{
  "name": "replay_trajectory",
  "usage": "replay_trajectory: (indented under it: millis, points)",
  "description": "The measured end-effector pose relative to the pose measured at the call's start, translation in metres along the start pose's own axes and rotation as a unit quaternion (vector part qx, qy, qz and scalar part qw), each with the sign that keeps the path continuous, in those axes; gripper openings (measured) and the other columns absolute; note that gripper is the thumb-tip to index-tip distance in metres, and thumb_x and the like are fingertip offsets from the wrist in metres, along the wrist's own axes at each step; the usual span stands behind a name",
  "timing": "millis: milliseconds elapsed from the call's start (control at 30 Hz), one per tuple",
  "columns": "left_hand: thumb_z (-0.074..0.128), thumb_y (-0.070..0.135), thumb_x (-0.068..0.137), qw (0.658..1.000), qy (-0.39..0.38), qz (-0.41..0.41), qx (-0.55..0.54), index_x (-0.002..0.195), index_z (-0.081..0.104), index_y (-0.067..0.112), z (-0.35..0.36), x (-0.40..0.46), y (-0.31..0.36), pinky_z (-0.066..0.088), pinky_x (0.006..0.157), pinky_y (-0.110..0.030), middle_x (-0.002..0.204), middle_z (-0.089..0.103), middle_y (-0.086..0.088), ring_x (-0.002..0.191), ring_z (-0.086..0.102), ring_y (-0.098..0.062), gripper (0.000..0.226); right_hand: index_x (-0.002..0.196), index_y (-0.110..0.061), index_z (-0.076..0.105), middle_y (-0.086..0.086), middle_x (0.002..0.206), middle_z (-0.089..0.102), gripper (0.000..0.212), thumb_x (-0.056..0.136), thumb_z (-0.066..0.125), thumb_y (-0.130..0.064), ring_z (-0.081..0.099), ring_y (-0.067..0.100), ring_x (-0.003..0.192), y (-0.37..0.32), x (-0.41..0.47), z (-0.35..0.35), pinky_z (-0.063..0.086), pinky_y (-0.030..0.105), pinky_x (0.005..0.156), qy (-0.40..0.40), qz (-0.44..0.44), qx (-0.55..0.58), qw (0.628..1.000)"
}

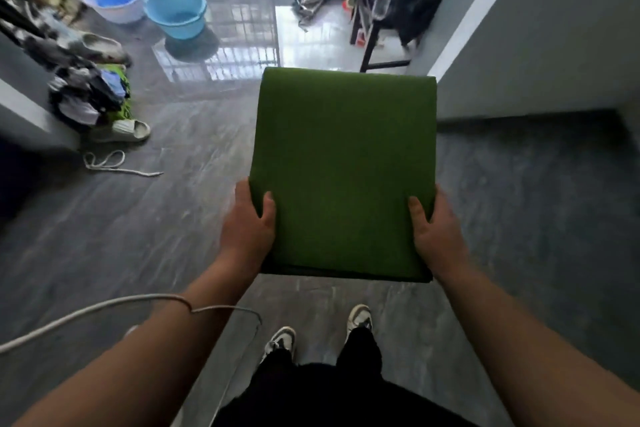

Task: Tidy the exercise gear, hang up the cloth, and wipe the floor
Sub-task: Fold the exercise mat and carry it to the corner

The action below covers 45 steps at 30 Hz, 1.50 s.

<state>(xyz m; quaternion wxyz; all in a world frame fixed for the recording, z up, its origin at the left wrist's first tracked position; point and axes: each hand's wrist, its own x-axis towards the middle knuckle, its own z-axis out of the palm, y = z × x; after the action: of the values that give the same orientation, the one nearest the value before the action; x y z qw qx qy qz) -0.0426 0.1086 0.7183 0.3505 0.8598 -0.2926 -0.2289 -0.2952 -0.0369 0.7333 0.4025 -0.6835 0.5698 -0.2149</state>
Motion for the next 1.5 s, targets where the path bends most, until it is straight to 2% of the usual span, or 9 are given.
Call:
replay_trajectory:
  millis: [133, 233, 467, 600, 733, 1033, 1200, 1333, 1500]
  points:
    - [0.046, 0.034, 0.101, 0.994, -0.081, 0.068, -0.015, 0.135, 0.035, 0.02, -0.008, -0.022, 0.056, 0.039, 0.073, -0.036, 0.111, 0.061, -0.015, 0.094, 0.062, -0.039, 0.038, 0.141, -0.018, 0.042, 0.006, 0.133, 0.056, 0.047, 0.1, 0.051, -0.038, 0.052, 0.016, 0.113, -0.015, -0.056, -0.063, 0.043, 0.034, 0.098, 0.103, 0.032, -0.015, 0.994]
    - [0.048, 0.031, 0.101, 0.984, -0.125, 0.13, -0.015, 0.136, 0.038, 0.02, 0.001, -0.037, 0.1, 0.037, 0.075, -0.033, 0.114, 0.06, -0.01, 0.093, 0.059, -0.032, 0.038, 0.14, -0.021, 0.043, 0.008, 0.134, 0.056, 0.052, 0.096, 0.049, -0.048, 0.054, 0.026, 0.119, -0.01, -0.1, -0.101, 0.043, 0.041, 0.102, 0.189, 0.087, -0.024, 0.978]
    - [0.046, 0.036, 0.1, 0.931, -0.263, 0.254, -0.003, 0.135, 0.038, 0.033, 0.072, -0.082, 0.2, 0.046, 0.073, -0.033, 0.108, 0.059, 0.007, 0.093, 0.06, -0.017, 0.036, 0.144, -0.012, 0.042, 0.014, 0.135, 0.057, 0.051, 0.1, 0.053, -0.034, 0.056, 0.032, 0.119, 0.028, -0.179, -0.183, 0.042, 0.035, 0.096, 0.334, 0.21, 0.026, 0.918]
    - [0.047, 0.034, 0.099, 0.892, -0.325, 0.314, -0.006, 0.131, 0.042, 0.039, 0.131, -0.125, 0.257, 0.044, 0.065, -0.026, 0.098, 0.058, 0.019, 0.086, 0.057, -0.001, 0.033, 0.142, -0.013, 0.046, 0.005, 0.124, 0.06, 0.048, 0.1, 0.051, -0.036, 0.057, 0.022, 0.111, 0.068, -0.219, -0.235, 0.04, 0.03, 0.088, 0.401, 0.251, 0.056, 0.879]
    - [0.048, 0.031, 0.098, 0.853, -0.378, 0.361, -0.006, 0.133, 0.045, 0.042, 0.2, -0.174, 0.316, 0.045, 0.072, -0.03, 0.098, 0.058, 0.022, 0.086, 0.056, 0.002, 0.036, 0.145, -0.019, 0.044, -0.003, 0.12, 0.056, 0.046, 0.102, 0.047, -0.037, 0.052, 0.014, 0.103, 0.109, -0.244, -0.293, 0.042, 0.03, 0.09, 0.448, 0.276, 0.122, 0.842]
    - [0.051, 0.034, 0.098, 0.819, -0.421, 0.389, 0.036, 0.146, 0.038, 0.031, 0.37, -0.271, 0.429, 0.046, 0.082, -0.032, 0.125, 0.059, 0.004, 0.106, 0.059, -0.02, 0.051, 0.149, -0.024, 0.037, 0.0, 0.138, 0.056, 0.057, 0.098, 0.053, -0.042, 0.056, 0.022, 0.118, 0.224, -0.257, -0.441, 0.047, 0.038, 0.099, 0.467, 0.33, 0.154, 0.806]
    - [0.052, 0.03, 0.097, 0.813, -0.427, 0.396, 0.027, 0.132, 0.047, 0.026, 0.442, -0.287, 0.487, 0.043, 0.076, -0.031, 0.11, 0.06, 0.003, 0.094, 0.059, -0.019, 0.036, 0.146, -0.024, 0.04, 0.001, 0.137, 0.058, 0.052, 0.098, 0.055, -0.037, 0.057, 0.019, 0.114, 0.271, -0.222, -0.512, 0.047, 0.036, 0.097, 0.469, 0.331, 0.139, 0.807]
    - [0.052, 0.03, 0.097, 0.813, -0.429, 0.391, 0.041, 0.136, 0.043, 0.028, 0.508, -0.275, 0.532, 0.043, 0.076, -0.032, 0.109, 0.059, 0.002, 0.089, 0.055, -0.016, 0.04, 0.144, -0.018, 0.042, 0.003, 0.134, 0.059, 0.049, 0.099, 0.056, -0.029, 0.053, 0.013, 0.107, 0.309, -0.17, -0.559, 0.04, 0.026, 0.09, 0.472, 0.327, 0.125, 0.809]
    - [0.053, 0.031, 0.096, 0.806, -0.441, 0.392, 0.04, 0.137, 0.043, 0.029, 0.609, -0.255, 0.6, 0.043, 0.08, -0.034, 0.114, 0.06, 0.001, 0.093, 0.055, -0.019, 0.042, 0.146, -0.018, 0.04, 0.003, 0.138, 0.057, 0.051, 0.099, 0.055, -0.029, 0.054, 0.015, 0.113, 0.366, -0.094, -0.62, 0.041, 0.028, 0.096, 0.482, 0.333, 0.125, 0.801]
